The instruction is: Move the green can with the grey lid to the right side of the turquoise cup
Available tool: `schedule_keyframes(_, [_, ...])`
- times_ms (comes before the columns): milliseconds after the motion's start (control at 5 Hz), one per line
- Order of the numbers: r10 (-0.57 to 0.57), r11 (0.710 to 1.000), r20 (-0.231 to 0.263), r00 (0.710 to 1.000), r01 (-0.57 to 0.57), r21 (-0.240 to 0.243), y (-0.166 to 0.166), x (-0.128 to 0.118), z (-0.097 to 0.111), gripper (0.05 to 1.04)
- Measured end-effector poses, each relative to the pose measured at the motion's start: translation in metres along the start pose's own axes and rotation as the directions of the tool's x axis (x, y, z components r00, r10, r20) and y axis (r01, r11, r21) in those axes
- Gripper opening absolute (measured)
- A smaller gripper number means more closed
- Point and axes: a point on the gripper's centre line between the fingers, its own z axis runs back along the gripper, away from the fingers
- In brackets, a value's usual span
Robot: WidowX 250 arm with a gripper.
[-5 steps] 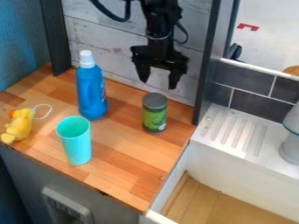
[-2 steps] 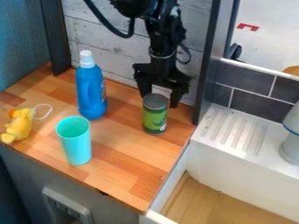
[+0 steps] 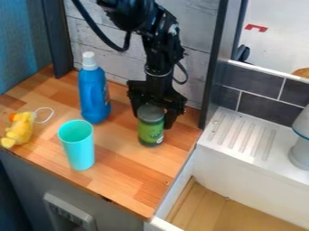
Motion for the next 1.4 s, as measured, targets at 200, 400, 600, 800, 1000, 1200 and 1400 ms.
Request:
schedule_keyframes(200, [-0.007,1.000,-0.005,1.000,0.007,0.012,0.006,-0.019,0.014,1.009])
schedule_keyframes(400, [0.004,1.000,-0.003,1.000,-0.004,0.015,0.010,-0.036,0.030,1.009])
schedule_keyframes(600, [0.013,1.000,-0.016,1.000,-0.013,0.018,0.013,-0.058,0.038,1.009])
schedule_keyframes(800, [0.013,1.000,-0.045,0.999,-0.012,0.022,0.015,-0.074,0.037,1.009])
schedule_keyframes(1000, [0.014,1.000,-0.028,1.000,-0.014,0.014,0.016,-0.075,0.045,1.009])
schedule_keyframes(1200, [0.004,1.000,0.040,0.999,-0.004,-0.019,0.016,-0.068,0.081,1.008])
schedule_keyframes(1400, [-0.047,0.996,-0.023,0.999,0.045,-0.077,0.023,-0.077,0.105,1.008])
